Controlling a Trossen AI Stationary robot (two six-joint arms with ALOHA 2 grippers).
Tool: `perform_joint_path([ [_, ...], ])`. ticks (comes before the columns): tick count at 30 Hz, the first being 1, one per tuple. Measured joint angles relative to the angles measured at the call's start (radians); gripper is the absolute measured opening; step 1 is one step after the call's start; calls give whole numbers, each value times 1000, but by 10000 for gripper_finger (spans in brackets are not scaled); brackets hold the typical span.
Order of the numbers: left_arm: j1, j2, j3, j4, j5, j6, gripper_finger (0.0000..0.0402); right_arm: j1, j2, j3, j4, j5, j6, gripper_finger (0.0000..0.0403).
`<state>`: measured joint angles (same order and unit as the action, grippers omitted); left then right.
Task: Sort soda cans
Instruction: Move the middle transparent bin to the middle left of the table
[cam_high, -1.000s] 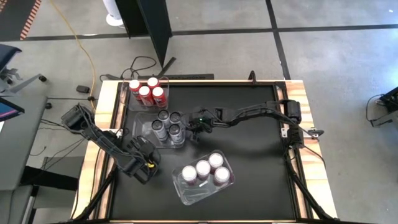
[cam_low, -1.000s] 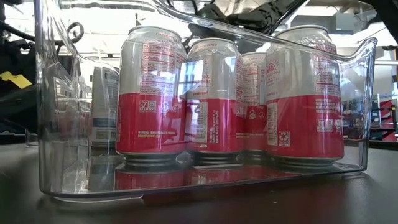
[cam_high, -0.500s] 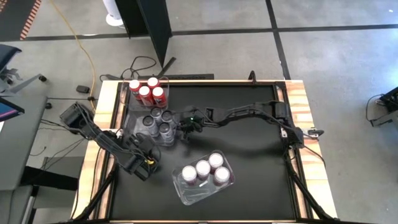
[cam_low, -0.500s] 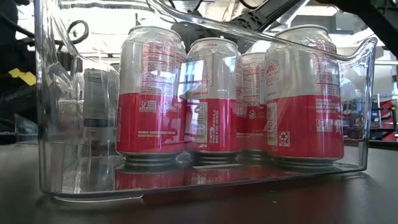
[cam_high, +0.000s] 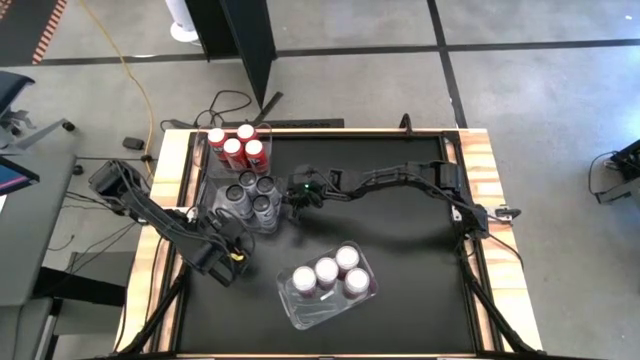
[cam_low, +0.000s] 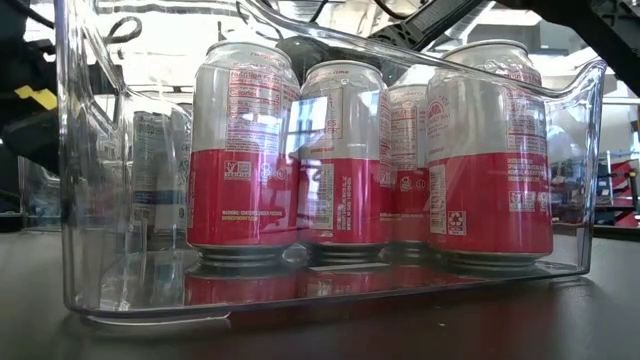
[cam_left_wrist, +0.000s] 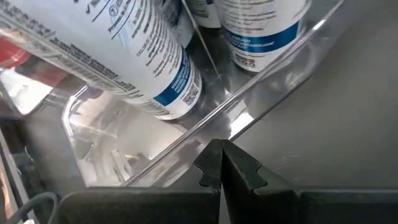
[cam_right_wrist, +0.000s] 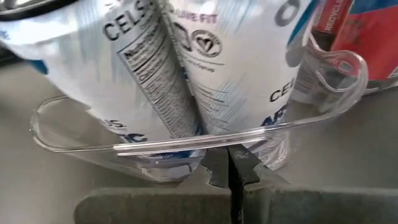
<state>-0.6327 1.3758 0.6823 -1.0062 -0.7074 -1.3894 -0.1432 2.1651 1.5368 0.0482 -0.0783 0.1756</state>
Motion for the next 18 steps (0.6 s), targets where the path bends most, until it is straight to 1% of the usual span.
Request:
perform_joint_path([
  [7,0,-59,0,5,-26,59,0,1,-1,0,-6,1,-8,1],
  [11,-1,-100,0,33,-61,129,0,1,-1,0,-12,1,-9,1],
  [15,-3,-146,0,97,-132,238,0,1,-2,0,-14,1,-21,1],
  [18,-2,-180,1,143,-211,332,0,1,-2,0,-15,1,-27,1],
])
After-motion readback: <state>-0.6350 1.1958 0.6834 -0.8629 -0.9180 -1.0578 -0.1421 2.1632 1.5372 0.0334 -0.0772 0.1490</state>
